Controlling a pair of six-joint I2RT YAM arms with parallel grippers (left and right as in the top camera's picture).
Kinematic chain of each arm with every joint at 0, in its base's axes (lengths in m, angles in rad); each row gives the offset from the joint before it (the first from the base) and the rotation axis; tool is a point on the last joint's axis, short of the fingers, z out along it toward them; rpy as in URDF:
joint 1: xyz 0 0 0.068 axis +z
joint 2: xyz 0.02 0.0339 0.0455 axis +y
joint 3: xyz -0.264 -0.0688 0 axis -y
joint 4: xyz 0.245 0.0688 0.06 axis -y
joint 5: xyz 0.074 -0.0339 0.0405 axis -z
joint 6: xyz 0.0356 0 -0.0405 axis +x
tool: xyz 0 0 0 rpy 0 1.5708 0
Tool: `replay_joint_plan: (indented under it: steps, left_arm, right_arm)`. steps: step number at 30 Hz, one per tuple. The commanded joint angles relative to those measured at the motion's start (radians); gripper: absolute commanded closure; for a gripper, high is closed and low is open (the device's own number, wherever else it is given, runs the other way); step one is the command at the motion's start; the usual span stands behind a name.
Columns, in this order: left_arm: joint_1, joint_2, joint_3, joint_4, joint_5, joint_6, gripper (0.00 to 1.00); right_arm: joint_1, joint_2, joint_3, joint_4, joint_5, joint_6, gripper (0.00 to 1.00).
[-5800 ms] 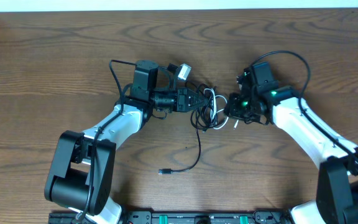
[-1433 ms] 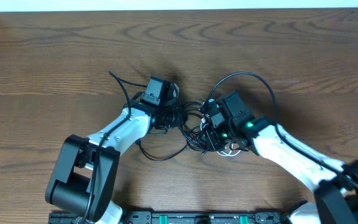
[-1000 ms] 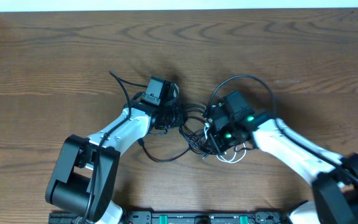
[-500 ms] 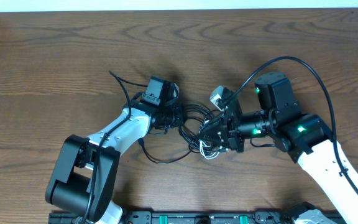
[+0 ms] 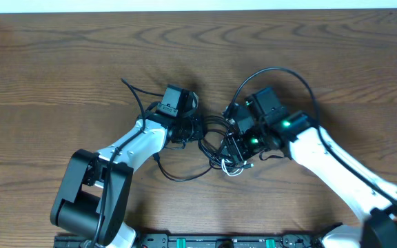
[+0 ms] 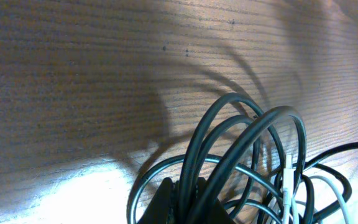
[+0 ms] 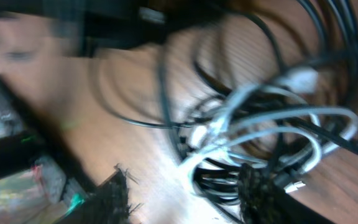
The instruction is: Untangle cables
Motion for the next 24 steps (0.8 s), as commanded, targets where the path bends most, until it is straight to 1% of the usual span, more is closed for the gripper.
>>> replay_joint_plan:
  steps: [1, 3, 6, 7, 10, 12, 15, 16, 17, 18, 20, 24]
  left_arm:
    - [0.000, -0.006, 0.004, -0.006, -0.013, 0.009, 0.92]
    - [0.000, -0.006, 0.004, -0.006, -0.013, 0.009, 0.92]
    - [0.000, -0.006, 0.004, -0.006, -0.013, 0.009, 0.92]
    - [0.000, -0.006, 0.004, -0.006, -0.013, 0.009, 0.92]
    - [0.000, -0.006, 0.004, -0.006, -0.013, 0.009, 0.92]
    - [0.000, -0.006, 0.004, -0.006, -0.013, 0.009, 0.92]
    - [0.000, -0.006, 0.004, -0.006, -0.013, 0.009, 0.92]
    - [0.000, -0.006, 0.004, -0.006, -0.013, 0.009, 0.92]
    - [0.000, -0.006, 0.004, -0.006, -0.013, 0.009, 0.92]
    - [0.000, -0.006, 0.004, -0.006, -0.013, 0.009, 0.92]
    - [0.000, -0.006, 0.004, -0.007, -0.013, 0.009, 0.92]
    - [0.000, -0.006, 0.004, -0.006, -0.013, 0.010, 0.92]
  right_arm:
    - [0.003, 0.024, -0.003, 0.009, 0.101, 0.204, 0.44]
    - [0.003, 0.028, -0.003, 0.027, 0.104, 0.253, 0.43]
    - [0.006, 0.046, -0.003, 0.029, 0.104, 0.379, 0.56]
    - [0.013, 0.059, -0.003, 0.025, 0.104, 0.421, 0.59]
    - [0.033, 0.089, -0.003, 0.019, 0.100, 0.496, 0.62]
    - [0.046, 0.110, -0.003, 0.022, 0.100, 0.522, 0.63]
    - [0.055, 0.133, -0.003, 0.045, 0.101, 0.524, 0.66]
    - [0.056, 0.137, -0.003, 0.058, 0.100, 0.524, 0.72]
    - [0.055, 0.138, -0.003, 0.070, 0.100, 0.524, 0.82]
    - [0.055, 0.137, -0.003, 0.080, 0.100, 0.520, 0.99]
    - [0.053, 0.126, -0.003, 0.103, 0.100, 0.500, 0.99]
    - [0.047, 0.047, 0.000, 0.121, 0.100, 0.375, 0.99]
